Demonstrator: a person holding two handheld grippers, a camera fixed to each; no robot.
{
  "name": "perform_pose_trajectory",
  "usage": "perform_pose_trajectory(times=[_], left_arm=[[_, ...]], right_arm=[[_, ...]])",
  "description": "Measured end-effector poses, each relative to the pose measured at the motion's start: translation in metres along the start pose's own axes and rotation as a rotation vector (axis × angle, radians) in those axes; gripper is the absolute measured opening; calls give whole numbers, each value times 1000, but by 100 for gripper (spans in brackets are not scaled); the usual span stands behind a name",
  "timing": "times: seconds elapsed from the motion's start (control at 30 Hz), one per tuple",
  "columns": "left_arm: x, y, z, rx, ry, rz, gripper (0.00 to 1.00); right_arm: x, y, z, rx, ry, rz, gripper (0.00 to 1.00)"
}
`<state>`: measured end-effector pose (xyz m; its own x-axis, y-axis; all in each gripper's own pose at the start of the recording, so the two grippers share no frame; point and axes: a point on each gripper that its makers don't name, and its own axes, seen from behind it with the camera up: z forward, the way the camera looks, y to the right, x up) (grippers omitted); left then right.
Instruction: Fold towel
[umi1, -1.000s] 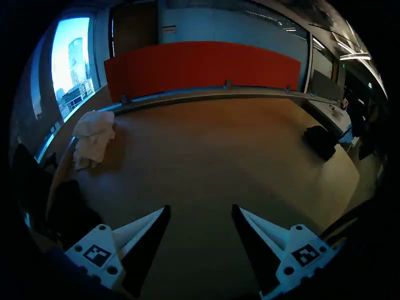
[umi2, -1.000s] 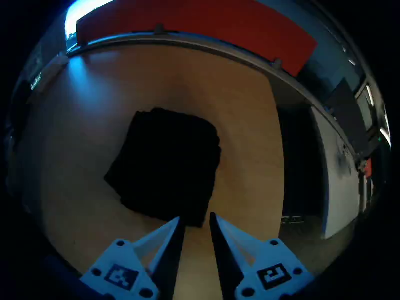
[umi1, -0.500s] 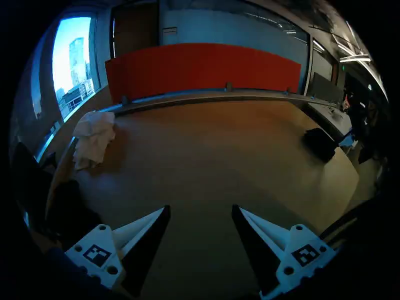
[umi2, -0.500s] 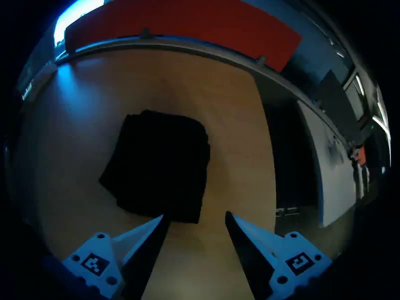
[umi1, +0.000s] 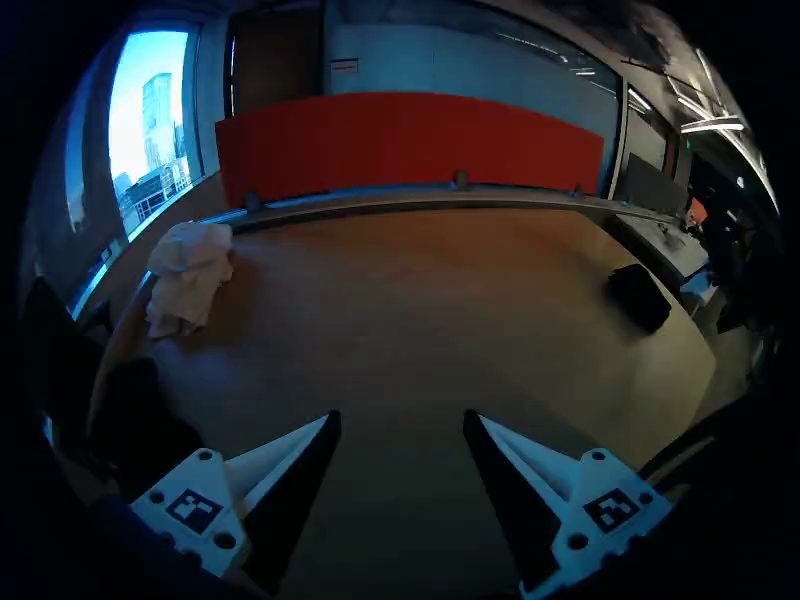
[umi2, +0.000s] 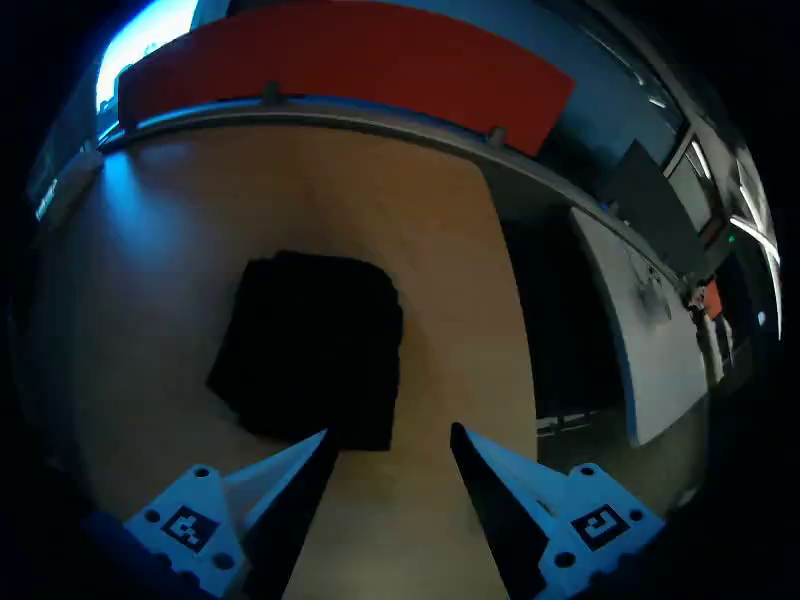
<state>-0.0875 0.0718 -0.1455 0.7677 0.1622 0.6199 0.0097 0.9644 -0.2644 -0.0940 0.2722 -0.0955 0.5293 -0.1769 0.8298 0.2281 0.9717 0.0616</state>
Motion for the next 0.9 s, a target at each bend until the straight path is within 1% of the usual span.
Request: perform_pose_trajectory(times=[0.17,0.27,0.47,0.6,0.77,0.9], left_arm=[[3,-2,-1,0,9,-6,90],[5,-4,-1,1,14,-10,91],[9,-6,0,-1,22,-19,90],[11,-7,0,-1,27,-15,90],[14,-8,1,-1,33,-13,91],[16,-8,2,-1,37,-15,91]], right_arm=[[22,-15,-9,9,77,49,85],[39,-25,-18,22,132,77,85],[75,-44,-37,25,241,122,85],[100,-58,-51,29,324,167,85],[122,-72,-64,41,411,218,85],[134,-82,-74,57,464,233,85]])
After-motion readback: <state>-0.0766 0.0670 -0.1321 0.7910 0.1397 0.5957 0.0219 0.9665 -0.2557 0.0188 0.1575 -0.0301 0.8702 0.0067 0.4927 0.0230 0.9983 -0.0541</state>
